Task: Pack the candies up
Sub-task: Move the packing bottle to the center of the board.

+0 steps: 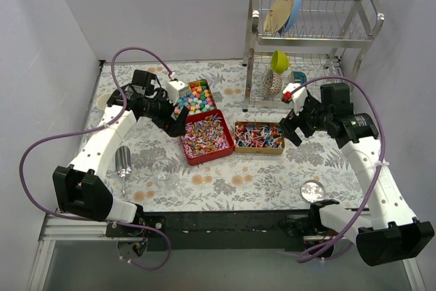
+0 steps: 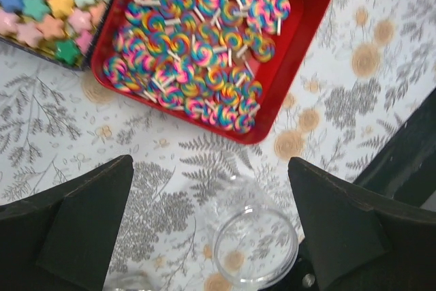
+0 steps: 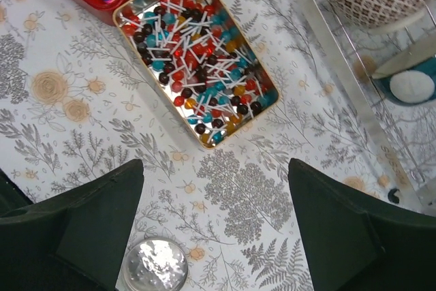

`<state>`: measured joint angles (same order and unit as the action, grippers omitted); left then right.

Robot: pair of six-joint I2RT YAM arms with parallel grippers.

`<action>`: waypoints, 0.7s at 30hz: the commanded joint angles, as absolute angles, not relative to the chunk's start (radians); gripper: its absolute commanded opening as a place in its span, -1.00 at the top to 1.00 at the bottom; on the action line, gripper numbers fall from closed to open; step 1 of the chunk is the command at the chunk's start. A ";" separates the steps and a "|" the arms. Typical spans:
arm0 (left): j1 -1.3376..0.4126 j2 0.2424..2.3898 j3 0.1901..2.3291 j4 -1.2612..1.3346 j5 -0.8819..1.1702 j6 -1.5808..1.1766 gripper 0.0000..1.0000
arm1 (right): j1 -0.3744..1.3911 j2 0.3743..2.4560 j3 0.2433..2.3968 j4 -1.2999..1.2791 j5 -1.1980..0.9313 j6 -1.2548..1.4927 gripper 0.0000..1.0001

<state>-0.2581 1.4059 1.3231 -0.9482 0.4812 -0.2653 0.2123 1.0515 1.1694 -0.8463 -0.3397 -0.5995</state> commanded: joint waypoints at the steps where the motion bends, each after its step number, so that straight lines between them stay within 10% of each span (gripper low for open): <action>1: -0.252 1.339 1.284 -1.144 0.442 -0.095 -0.90 | 0.311 1.103 1.175 -0.807 -0.339 -0.611 -0.87; 21: -0.250 1.253 1.235 -1.350 0.250 0.115 -0.53 | 0.368 1.226 1.201 -0.700 -0.379 -0.436 -0.83</action>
<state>-0.2543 1.3201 1.2762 -1.3167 0.2710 0.0811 0.3622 1.2648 1.2060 -0.7509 -0.3626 -0.4751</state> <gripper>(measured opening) 0.795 0.918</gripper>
